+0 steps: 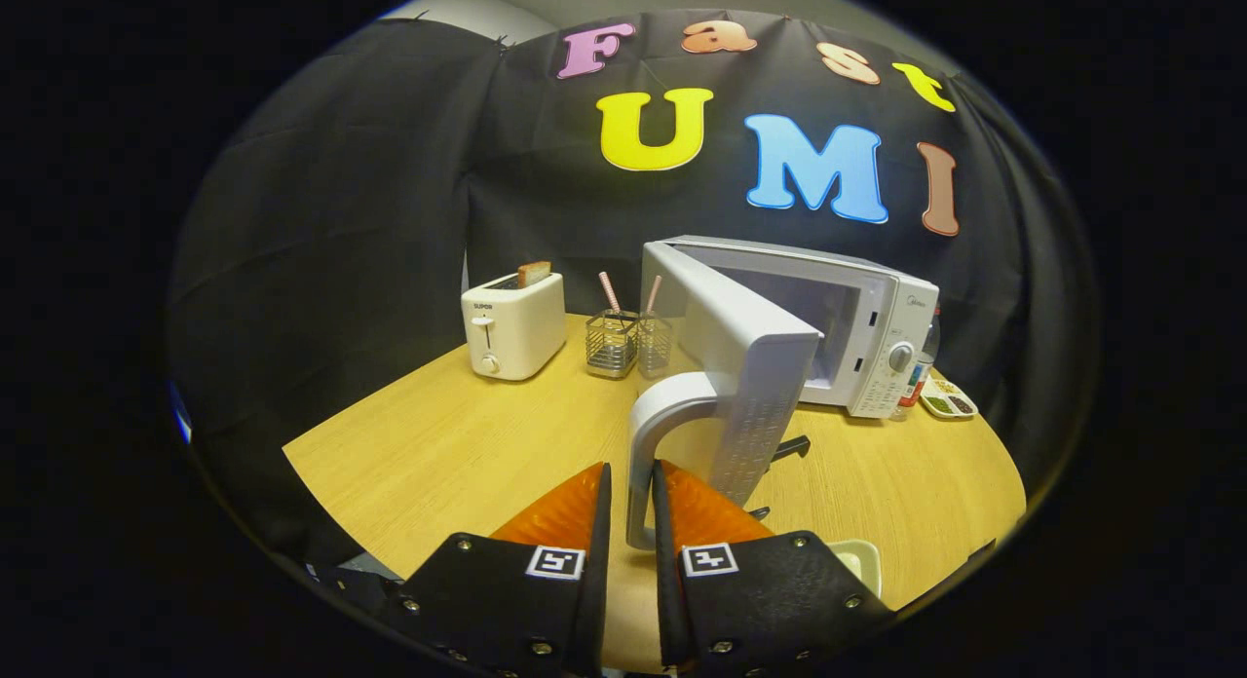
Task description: Open the microwave, put the food inside, and close the microwave door.
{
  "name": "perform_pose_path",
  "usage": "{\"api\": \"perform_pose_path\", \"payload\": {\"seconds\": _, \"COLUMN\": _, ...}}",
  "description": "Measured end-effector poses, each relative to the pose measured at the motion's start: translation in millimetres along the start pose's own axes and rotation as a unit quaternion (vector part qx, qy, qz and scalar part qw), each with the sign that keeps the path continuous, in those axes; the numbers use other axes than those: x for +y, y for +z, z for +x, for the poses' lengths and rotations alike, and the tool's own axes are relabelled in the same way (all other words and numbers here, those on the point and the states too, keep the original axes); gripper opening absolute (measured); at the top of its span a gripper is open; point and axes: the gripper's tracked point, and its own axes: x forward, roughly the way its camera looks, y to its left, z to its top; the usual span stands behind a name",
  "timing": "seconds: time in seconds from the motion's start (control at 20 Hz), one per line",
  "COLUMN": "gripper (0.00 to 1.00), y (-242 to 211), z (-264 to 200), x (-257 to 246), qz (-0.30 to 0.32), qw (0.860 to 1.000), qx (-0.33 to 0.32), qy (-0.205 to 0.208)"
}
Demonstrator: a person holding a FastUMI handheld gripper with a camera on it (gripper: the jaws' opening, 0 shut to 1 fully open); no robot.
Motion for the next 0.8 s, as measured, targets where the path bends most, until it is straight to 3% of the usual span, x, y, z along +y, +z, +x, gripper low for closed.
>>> {"api": "perform_pose_path", "payload": {"seconds": 0.15, "gripper": 0.22, "y": 2.3, "z": -1.1, "x": 19.6, "qz": -0.007, "qw": 1.000, "qx": -0.003, "qy": 0.021}}
{"api": "perform_pose_path", "payload": {"seconds": 0.4, "gripper": 0.24, "y": 9.3, "z": -12.0, "x": 66.2, "qz": -0.005, "qw": 0.991, "qx": -0.014, "qy": 0.130}}
{"api": "perform_pose_path", "payload": {"seconds": 0.6, "gripper": 0.26, "y": 35.0, "z": -45.7, "x": 78.7, "qz": -0.008, "qw": 0.981, "qx": -0.055, "qy": 0.187}}
{"api": "perform_pose_path", "payload": {"seconds": 0.7, "gripper": 0.46, "y": 46.0, "z": -64.5, "x": 73.9, "qz": -0.005, "qw": 0.977, "qx": -0.079, "qy": 0.200}}
{"api": "perform_pose_path", "payload": {"seconds": 0.75, "gripper": 0.75, "y": 54.3, "z": -71.4, "x": 65.6, "qz": -0.006, "qw": 0.976, "qx": -0.090, "qy": 0.196}}
{"api": "perform_pose_path", "payload": {"seconds": 0.8, "gripper": 0.87, "y": 61.2, "z": -77.1, "x": 56.4, "qz": -0.008, "qw": 0.977, "qx": -0.100, "qy": 0.189}}
